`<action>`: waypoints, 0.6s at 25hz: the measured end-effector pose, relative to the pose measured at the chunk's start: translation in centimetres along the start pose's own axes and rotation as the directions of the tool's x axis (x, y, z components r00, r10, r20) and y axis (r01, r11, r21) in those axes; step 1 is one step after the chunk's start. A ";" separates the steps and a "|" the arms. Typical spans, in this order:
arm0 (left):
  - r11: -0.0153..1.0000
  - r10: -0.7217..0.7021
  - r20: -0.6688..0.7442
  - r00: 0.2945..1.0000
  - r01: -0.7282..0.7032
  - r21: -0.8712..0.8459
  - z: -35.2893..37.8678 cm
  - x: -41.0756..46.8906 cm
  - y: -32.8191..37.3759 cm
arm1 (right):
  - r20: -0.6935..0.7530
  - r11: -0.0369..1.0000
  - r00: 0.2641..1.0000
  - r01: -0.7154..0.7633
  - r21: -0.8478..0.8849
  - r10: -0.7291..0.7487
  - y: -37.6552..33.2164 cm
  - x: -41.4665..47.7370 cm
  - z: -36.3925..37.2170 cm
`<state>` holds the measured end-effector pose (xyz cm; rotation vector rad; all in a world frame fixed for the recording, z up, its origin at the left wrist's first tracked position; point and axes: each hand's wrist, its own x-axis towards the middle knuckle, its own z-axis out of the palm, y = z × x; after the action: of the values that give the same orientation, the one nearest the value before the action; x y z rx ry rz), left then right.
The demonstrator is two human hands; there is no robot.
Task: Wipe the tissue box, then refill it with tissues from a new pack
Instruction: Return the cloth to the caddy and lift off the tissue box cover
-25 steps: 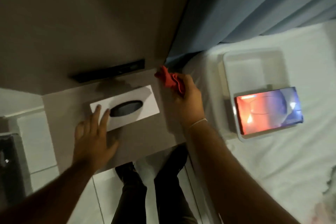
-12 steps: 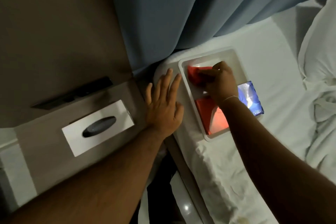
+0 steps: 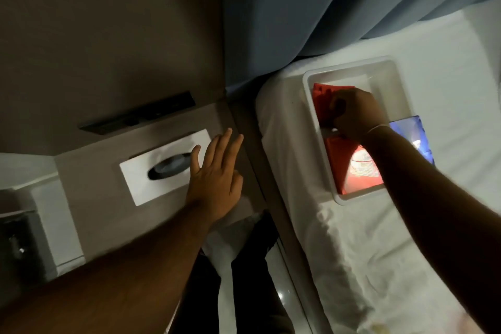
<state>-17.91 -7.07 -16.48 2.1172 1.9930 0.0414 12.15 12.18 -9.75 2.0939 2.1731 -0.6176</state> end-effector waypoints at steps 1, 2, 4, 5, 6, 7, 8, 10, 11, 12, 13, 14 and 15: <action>1.000 -0.024 0.016 1.000 0.023 0.004 0.1 -0.4 -0.6 | 0.000 1.000 1.000 0.021 -0.014 -0.021 -0.3 -0.1 -0.2; 0.998 -0.057 0.034 0.998 0.057 0.004 0.2 -0.8 -1.2 | 0.016 0.999 0.999 0.034 -0.032 -0.033 -0.6 -0.2 -0.4; 0.989 -0.144 0.063 0.988 0.145 -0.019 0.3 -1.7 -2.5 | 0.104 0.999 0.995 -0.001 -0.047 0.006 -0.8 -0.5 -1.3; 0.978 -0.201 0.075 0.977 0.204 -0.037 0.3 -2.2 -3.1 | 0.157 0.999 0.986 -0.052 -0.011 0.053 -1.0 -0.9 -2.0; 0.958 -0.275 0.087 0.958 0.280 -0.063 0.5 -2.9 -3.9 | 0.179 0.993 0.980 -0.101 0.055 0.089 -1.5 -1.4 -2.6; 0.921 -0.365 0.107 0.925 0.375 -0.102 0.7 -3.6 -4.8 | 0.127 0.986 0.987 -0.114 0.119 0.098 -2.2 -2.1 -3.2; 0.865 -0.465 0.132 0.876 0.481 -0.143 1.0 -4.6 -5.7 | -0.011 0.981 0.997 -0.076 0.176 0.079 -3.5 -2.9 -3.4; 0.675 -0.679 0.191 0.709 0.705 -0.219 2.0 -6.8 -7.8 | -0.318 0.959 0.948 0.105 0.262 -0.017 -8.2 -5.4 -1.5; 0.542 -0.771 0.234 0.592 0.803 -0.247 2.7 -8.0 -9.3 | -0.350 0.930 0.934 0.193 0.312 -0.076 -11.5 -6.7 1.3; 0.411 -0.835 0.275 0.477 0.872 -0.266 3.4 -8.8 -10.8 | -0.298 0.899 0.948 0.225 0.376 -0.112 -14.6 -7.7 4.4; 0.299 -0.868 0.318 0.381 0.913 -0.279 3.8 -8.8 -12.2 | -0.193 0.877 0.975 0.185 0.443 -0.109 -17.3 -8.1 7.5; 0.201 -0.879 0.366 0.306 0.933 -0.297 4.3 -9.1 -13.9 | -0.052 0.859 0.996 0.089 0.504 -0.073 -19.7 -8.1 11.2; 0.136 -0.868 0.415 0.273 0.934 -0.330 4.3 -8.3 -14.8 | 0.086 0.852 0.996 -0.040 0.521 -0.006 -20.9 -7.6 13.8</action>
<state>-32.26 -15.23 -22.32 0.2731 2.4403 0.2071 -10.69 0.63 -15.00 2.2519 2.1053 -1.4087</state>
